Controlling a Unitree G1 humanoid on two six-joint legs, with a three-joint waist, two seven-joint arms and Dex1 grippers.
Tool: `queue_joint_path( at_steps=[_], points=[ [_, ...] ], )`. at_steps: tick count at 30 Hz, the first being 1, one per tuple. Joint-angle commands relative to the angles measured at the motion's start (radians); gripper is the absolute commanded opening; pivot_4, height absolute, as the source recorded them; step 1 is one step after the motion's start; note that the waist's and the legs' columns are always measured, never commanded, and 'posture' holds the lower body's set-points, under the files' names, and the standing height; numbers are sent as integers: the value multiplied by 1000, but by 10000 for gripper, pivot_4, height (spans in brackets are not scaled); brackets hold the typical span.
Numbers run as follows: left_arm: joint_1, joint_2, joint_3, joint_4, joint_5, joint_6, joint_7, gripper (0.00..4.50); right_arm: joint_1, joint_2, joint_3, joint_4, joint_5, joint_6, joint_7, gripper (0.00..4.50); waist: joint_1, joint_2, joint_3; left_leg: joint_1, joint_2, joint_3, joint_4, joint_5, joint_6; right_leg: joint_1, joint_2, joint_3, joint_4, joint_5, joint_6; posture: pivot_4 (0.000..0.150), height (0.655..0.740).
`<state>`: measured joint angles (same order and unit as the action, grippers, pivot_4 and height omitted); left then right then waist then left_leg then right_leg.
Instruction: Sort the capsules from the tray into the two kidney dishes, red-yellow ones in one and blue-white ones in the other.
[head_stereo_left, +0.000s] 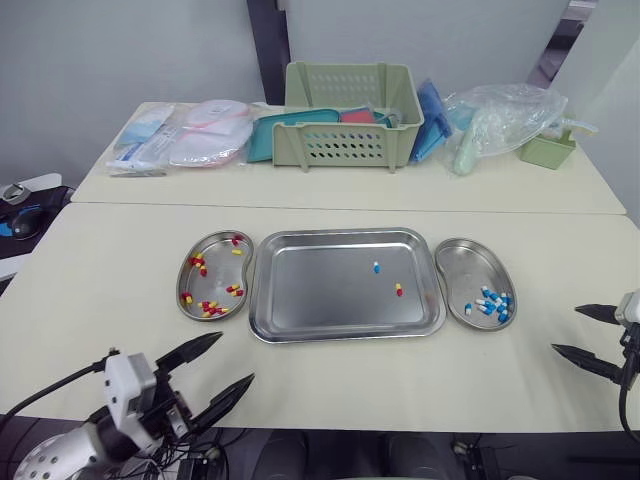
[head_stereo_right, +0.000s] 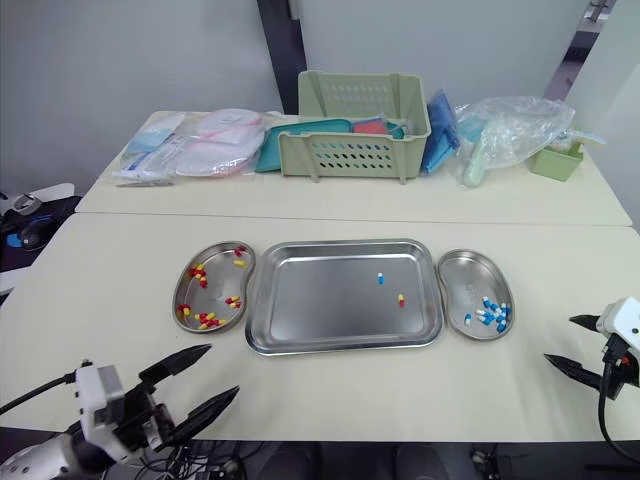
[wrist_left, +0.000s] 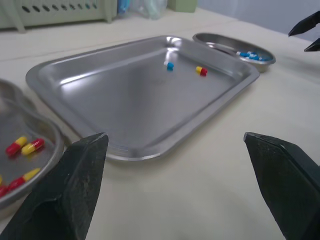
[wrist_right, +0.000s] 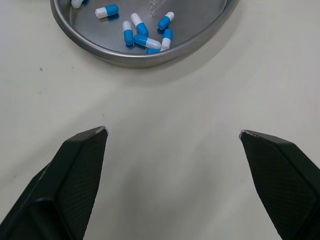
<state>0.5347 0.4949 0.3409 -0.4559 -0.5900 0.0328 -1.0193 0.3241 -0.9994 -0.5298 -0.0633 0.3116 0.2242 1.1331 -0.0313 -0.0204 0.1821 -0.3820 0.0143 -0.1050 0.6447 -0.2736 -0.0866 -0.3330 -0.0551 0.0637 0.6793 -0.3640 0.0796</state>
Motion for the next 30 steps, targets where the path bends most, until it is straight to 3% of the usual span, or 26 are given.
queue_joint_path(
  at_steps=[1, 11, 16, 22, 30],
  points=[
    [-19, -22, -46, -5, 11, -48, -8, 45000, 16, 9, -46, -30, 16, 1, -3, 44675, 0, 0, 0, 0, 0, 0, 0, 0, 0, 0, 0, 0, 0, 0, 0, 1500, 7400],
    [-52, -50, -136, 47, 61, -131, -17, 45000, 36, 2, -118, -58, 56, 38, 10, 44675, 0, 1, 0, 0, 0, 0, 0, 0, 0, 0, 0, 0, 0, 0, 0, 1500, 7400],
    [-54, -52, -155, 57, 68, -147, -13, 45000, -22, -37, -113, -218, 166, 163, 39, 44675, -3, 2, -1, 1, 0, 0, 0, 0, 0, 0, 0, 1, 0, 0, 0, 1500, 7400],
    [-59, -46, -166, 62, 74, -159, -10, 45000, -208, 30, 100, -499, 286, 331, -141, 44675, 0, 1, -1, 0, 0, -1, 0, 0, 0, 0, 0, -1, 0, 0, 0, 1500, 7400],
    [-60, -46, -187, 47, 81, -164, 6, 45000, -441, 176, 442, -593, 197, 538, -450, 44675, 2, 0, 0, -1, 0, -3, 1, 0, 0, -1, 0, -1, 0, 0, 0, 1500, 7400]
  ],
)
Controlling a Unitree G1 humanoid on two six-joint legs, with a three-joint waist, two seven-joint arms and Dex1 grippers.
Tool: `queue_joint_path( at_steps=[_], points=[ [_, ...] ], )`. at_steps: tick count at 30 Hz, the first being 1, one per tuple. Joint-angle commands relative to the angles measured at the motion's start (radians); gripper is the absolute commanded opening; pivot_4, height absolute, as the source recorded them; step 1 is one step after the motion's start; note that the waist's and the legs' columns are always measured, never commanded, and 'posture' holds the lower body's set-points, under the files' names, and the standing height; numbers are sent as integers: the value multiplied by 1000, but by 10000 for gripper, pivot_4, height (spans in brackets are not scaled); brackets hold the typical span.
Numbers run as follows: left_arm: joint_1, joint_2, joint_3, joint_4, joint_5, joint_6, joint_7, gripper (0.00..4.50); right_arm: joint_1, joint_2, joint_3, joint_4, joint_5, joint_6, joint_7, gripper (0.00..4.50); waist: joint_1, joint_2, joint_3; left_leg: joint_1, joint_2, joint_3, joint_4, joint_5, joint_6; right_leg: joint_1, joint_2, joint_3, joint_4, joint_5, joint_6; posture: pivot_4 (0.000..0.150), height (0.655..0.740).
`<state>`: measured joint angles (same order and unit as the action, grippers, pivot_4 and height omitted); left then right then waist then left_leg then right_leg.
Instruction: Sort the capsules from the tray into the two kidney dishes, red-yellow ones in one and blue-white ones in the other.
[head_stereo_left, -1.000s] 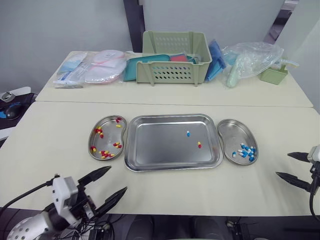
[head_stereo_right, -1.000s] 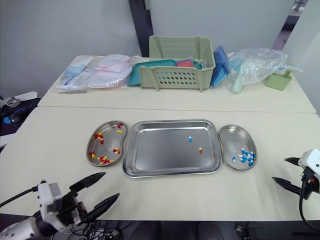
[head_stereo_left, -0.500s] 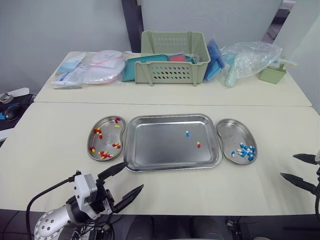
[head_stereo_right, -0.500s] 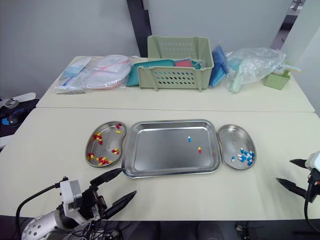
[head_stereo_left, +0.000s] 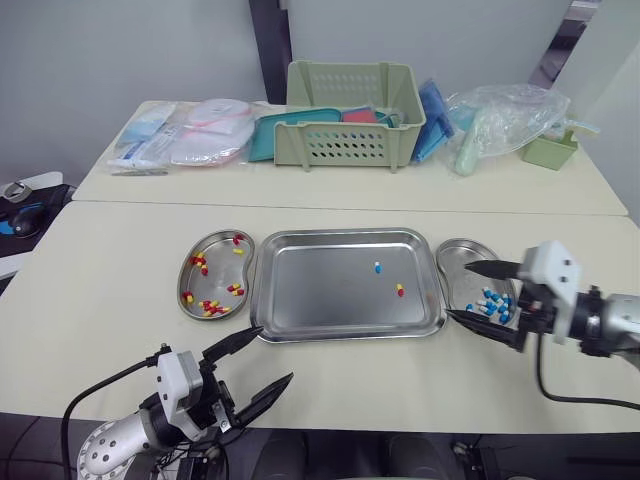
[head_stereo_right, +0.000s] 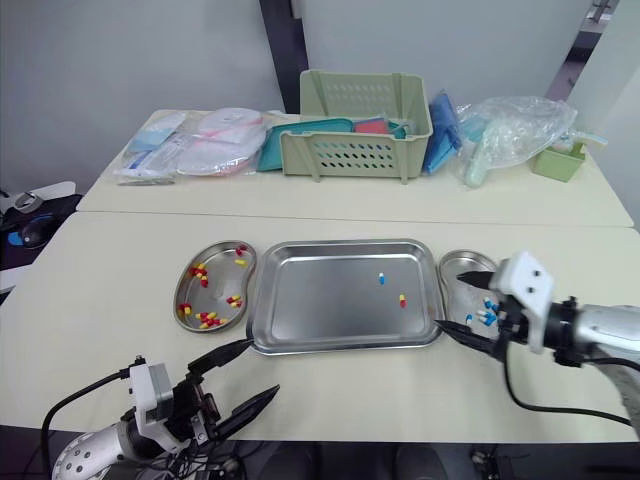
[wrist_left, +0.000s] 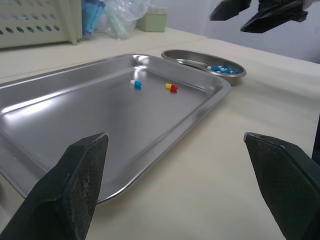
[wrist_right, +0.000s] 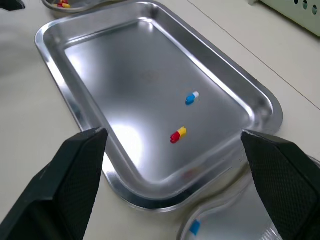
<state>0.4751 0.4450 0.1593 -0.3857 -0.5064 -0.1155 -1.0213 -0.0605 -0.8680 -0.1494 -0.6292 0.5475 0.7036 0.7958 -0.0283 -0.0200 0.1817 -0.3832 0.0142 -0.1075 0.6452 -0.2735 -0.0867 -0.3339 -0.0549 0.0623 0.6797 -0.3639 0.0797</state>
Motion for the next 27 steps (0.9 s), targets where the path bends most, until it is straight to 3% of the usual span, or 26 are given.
queue_joint_path(
  at_steps=[1, 4, 8, 17, 27],
  points=[
    [-4, 3, -8, -25, -4, -13, 14, 45000, -80, 75, 112, -22, -67, 63, -143, 44675, -1, 0, 0, 0, 0, 0, 0, 0, 0, 0, 0, 0, 0, 0, 0, 1500, 7400],
    [-8, 4, -16, -26, -3, -13, 18, 45000, -119, 131, 208, -6, -122, 71, -195, 42972, -2, 0, 0, 0, 0, 0, 0, 0, 0, -1, 0, 0, 0, 0, 0, 1500, 7400],
    [-16, 3, -27, -18, 3, -18, 21, 45000, -213, 246, 323, 56, -202, 121, -305, 32177, -3, 0, 0, 0, 0, 0, 0, 0, 0, -1, 0, 0, 0, 0, 0, 1500, 7400],
    [-32, 7, -45, -6, 7, -27, 26, 45000, -392, 447, 438, 223, -335, 246, -469, 32177, -5, 1, 0, 0, 0, -1, 0, 0, 0, -3, 0, 1, 1, 0, 0, 1500, 7400],
    [-41, 4, -52, 6, 14, -37, 29, 45000, -454, 509, 461, 353, -399, 215, -466, 32177, -7, 2, 0, 0, 0, -1, -1, 0, 0, -3, 0, 1, 1, 0, 0, 1500, 7400]
  ],
)
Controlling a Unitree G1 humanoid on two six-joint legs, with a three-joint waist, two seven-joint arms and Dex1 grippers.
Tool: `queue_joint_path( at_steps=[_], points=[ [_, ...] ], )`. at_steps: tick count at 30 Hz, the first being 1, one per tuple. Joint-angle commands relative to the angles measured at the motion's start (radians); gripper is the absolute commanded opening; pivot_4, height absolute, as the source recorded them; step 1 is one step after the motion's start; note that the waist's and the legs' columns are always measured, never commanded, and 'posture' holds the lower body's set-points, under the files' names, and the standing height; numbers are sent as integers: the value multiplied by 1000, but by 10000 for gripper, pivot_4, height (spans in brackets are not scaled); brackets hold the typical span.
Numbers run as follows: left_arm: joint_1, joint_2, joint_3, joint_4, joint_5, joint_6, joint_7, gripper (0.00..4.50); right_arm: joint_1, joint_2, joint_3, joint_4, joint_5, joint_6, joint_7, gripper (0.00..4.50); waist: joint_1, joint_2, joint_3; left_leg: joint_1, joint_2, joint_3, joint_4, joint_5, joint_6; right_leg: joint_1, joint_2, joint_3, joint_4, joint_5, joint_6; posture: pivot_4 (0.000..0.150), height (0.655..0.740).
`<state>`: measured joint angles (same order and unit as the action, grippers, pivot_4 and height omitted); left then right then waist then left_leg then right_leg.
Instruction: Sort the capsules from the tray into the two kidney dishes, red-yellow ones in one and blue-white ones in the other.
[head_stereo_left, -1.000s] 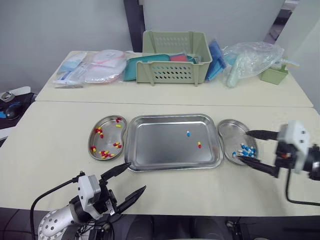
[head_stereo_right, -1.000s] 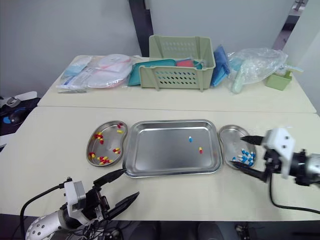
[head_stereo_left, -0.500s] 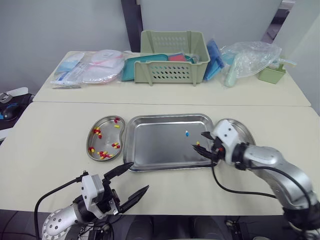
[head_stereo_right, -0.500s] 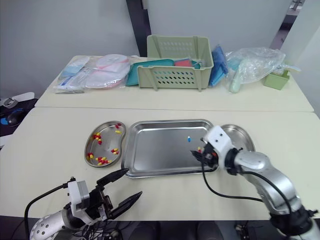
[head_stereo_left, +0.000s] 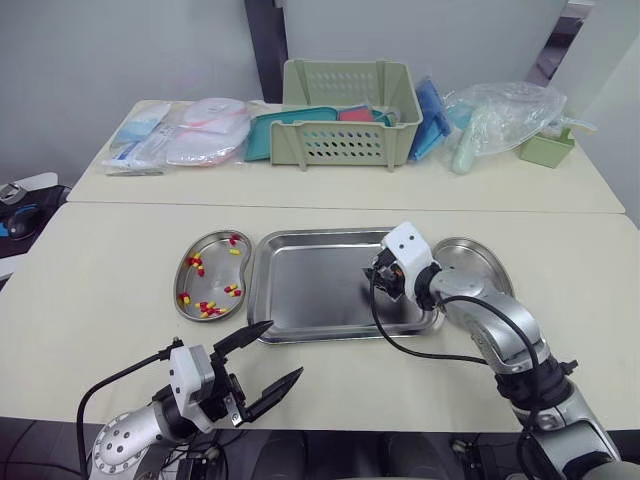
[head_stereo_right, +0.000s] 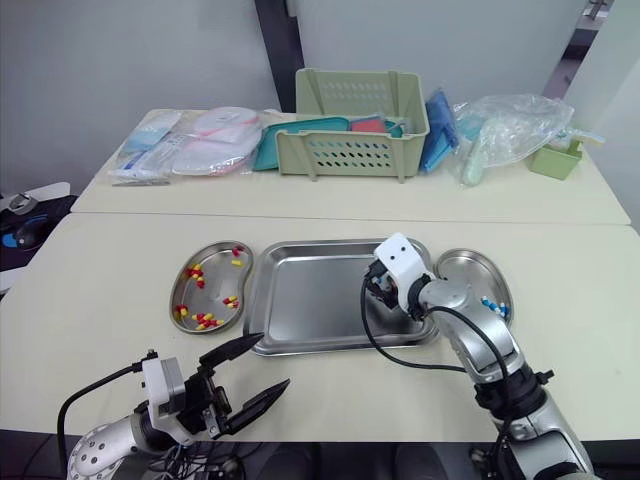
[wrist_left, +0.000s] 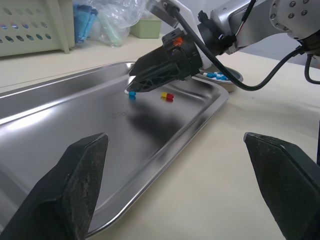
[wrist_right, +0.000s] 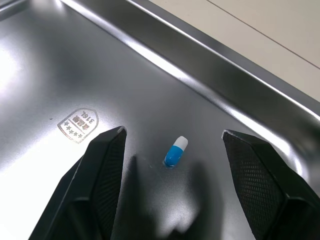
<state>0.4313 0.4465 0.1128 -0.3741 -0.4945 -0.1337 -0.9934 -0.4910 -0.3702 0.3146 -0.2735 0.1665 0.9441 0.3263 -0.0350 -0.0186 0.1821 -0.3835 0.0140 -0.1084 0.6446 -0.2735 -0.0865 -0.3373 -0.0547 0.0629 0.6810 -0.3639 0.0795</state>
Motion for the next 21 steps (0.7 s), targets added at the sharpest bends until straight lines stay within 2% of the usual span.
queue_joint_path(
  at_steps=[1, 5, 8, 15, 19, 21],
  points=[
    [4, 1, -8, -4, 4, -22, 2, 45000, -24, 15, 1, 15, -26, -25, 1, 32177, -1, 0, 0, 0, 0, 0, 0, 0, 0, 0, 0, 0, 0, 0, 0, 1500, 7400],
    [6, -2, -12, -1, 7, -29, 2, 45000, -17, 28, 0, 48, -41, -26, 9, 32177, -2, 0, 0, 0, 0, 0, 0, 0, 0, 0, 0, 0, 0, 0, 0, 1500, 7400],
    [6, -3, -14, 3, 8, -33, 3, 45000, -15, 31, -2, 62, -47, -34, 16, 26942, -3, 0, 0, 0, 0, 0, 0, 0, 0, 0, 0, 0, 0, 0, 0, 1500, 7400],
    [-1, -6, -19, 15, 9, -41, 5, 45000, -9, 36, 13, 66, -66, -46, 33, 7812, -4, 0, 0, 0, 0, 0, 0, 0, 0, 0, 0, 0, 0, 0, 0, 1500, 7400],
    [-4, -4, -21, 20, 9, -49, 6, 45000, -13, 43, 5, 48, -69, -45, 44, 482, -6, 0, 0, 0, 0, 0, 0, 0, 0, 0, 0, 0, 0, 0, 0, 1500, 7400],
    [-6, -3, -21, 21, 4, -52, 1, 45000, -17, 36, -2, 23, -67, -55, 57, 59, -6, 0, 0, 0, 0, 0, 0, 0, 0, 0, 0, 0, 0, 0, 0, 1500, 7400]
  ],
)
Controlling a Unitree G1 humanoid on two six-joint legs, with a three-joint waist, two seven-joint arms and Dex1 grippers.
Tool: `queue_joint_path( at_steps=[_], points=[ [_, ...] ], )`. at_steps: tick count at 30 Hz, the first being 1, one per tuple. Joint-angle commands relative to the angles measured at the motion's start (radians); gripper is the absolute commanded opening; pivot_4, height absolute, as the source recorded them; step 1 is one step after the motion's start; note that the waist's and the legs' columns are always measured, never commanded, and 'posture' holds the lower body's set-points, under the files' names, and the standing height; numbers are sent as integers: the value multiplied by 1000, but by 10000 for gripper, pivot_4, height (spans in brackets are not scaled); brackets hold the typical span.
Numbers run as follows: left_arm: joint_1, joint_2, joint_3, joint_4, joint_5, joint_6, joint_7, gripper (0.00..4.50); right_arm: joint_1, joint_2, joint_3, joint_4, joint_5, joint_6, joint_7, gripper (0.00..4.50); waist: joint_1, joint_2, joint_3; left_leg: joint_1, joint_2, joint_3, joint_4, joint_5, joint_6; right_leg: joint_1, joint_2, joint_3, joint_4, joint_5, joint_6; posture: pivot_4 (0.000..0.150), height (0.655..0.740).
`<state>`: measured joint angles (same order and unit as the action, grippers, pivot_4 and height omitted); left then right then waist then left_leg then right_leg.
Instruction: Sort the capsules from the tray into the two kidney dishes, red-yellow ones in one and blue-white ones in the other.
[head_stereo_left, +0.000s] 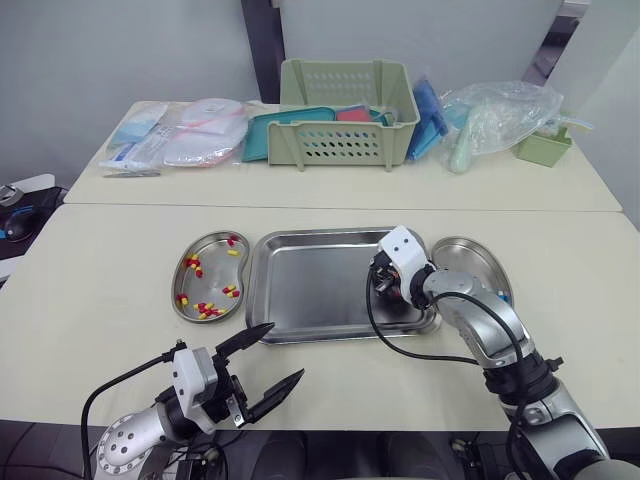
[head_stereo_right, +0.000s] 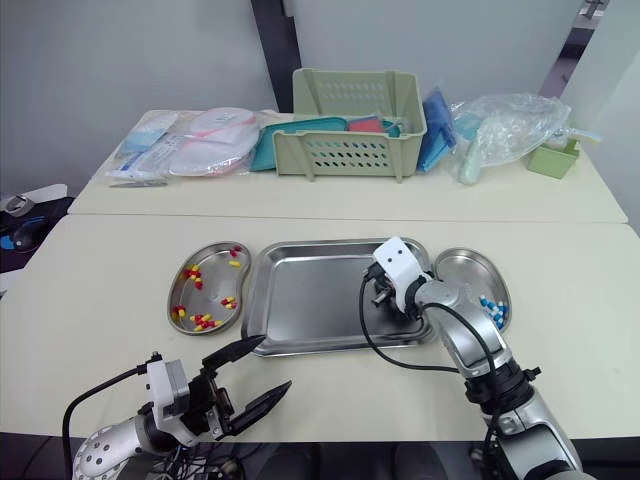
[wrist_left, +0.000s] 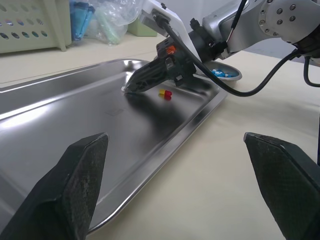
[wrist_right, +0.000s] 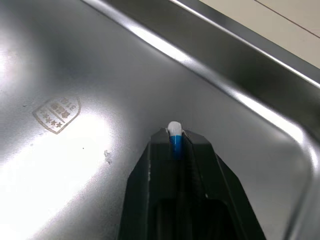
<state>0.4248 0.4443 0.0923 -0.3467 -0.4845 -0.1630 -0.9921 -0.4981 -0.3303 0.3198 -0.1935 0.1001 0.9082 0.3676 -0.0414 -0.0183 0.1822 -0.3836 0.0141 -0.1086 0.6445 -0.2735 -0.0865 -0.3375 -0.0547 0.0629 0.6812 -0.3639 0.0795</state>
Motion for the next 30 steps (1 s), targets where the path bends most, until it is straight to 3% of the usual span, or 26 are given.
queue_joint_path(
  at_steps=[1, 11, 15, 20, 30],
  points=[
    [-1, -1, 0, -6, -9, -24, -2, 45000, -10, -4, -14, -68, 2, -20, 20, 59, 0, 0, 0, 0, 0, 0, 0, 0, 0, 0, 0, 0, 0, 0, 0, 1500, 7400],
    [-57, 55, -31, -8, -64, -15, -133, 45000, 99, -96, -238, -331, 136, 87, 93, 59, 7, 1, 0, -1, 0, 0, 0, 0, 0, 0, 0, 0, 0, 0, 0, 1500, 7400],
    [-112, 61, -55, -7, -84, -3, -175, 45000, 202, -215, -455, -417, 232, 145, 168, 59, 14, 1, 1, -1, 0, 0, 0, 0, 0, 0, 0, -1, -1, 0, 0, 1500, 7400],
    [-153, 58, -79, 7, -86, -1, -199, 45000, 347, -361, -610, -423, 267, 140, 232, 59, 10, 2, 1, -1, 0, 0, 0, 0, 0, 0, 0, 0, -1, 0, 0, 1500, 7400],
    [-184, 51, -100, 27, -89, -4, -223, 45000, 451, -372, -643, -404, 299, 122, 222, 59, 2, 2, 1, 0, 0, 1, 0, 0, 0, 1, 0, 1, -1, 0, 0, 1500, 7400]
  ],
)
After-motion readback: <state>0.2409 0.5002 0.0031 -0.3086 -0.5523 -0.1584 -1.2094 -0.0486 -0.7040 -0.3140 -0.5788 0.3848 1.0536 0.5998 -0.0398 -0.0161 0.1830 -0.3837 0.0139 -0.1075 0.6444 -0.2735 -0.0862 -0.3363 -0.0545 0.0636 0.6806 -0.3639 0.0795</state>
